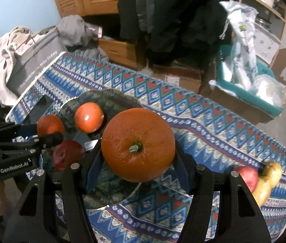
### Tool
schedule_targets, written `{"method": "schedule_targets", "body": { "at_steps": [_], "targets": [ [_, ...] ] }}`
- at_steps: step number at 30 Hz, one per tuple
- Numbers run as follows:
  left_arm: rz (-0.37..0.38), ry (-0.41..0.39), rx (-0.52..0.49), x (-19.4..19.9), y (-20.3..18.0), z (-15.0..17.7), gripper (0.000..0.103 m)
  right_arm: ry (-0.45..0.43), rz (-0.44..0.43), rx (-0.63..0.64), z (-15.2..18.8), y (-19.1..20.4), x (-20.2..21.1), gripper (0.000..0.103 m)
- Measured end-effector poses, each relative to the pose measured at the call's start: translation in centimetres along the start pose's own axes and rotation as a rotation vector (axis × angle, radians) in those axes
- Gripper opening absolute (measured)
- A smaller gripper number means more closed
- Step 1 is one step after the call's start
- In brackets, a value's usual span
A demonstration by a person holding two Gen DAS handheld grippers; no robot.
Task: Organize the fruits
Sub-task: 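Carry the tangerine in the left tool over the glass bowl while the right tool carries the orange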
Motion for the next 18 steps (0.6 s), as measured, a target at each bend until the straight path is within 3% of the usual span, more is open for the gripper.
{"method": "schedule_targets", "body": {
  "at_steps": [10,13,18],
  "targets": [
    [-0.010,0.042,0.041,-1.6,1.8,0.7,0.045,0.058,-0.017,0.034,1.0,1.7,-2.4,0.064],
    [-0.013,0.036,0.030,-1.5,1.7,0.5,0.051,0.076,-0.023,0.046,1.3,2.0,-2.9,0.064],
    [-0.019,0.054,0.023,-1.9,1.8,0.9,0.051,0.097,-0.026,0.046,1.8,2.2,-3.5,0.065]
  ]
}}
Point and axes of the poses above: each gripper's, at about its wrist camera, not at the fingertips, and x roughly against the way its jaws point, y to its left, z to its underside, the point moved 9 cm from there along -x, roughly the way its jaws point, and after that the axes turned 5 degrees about z, right-handed, at the moved point
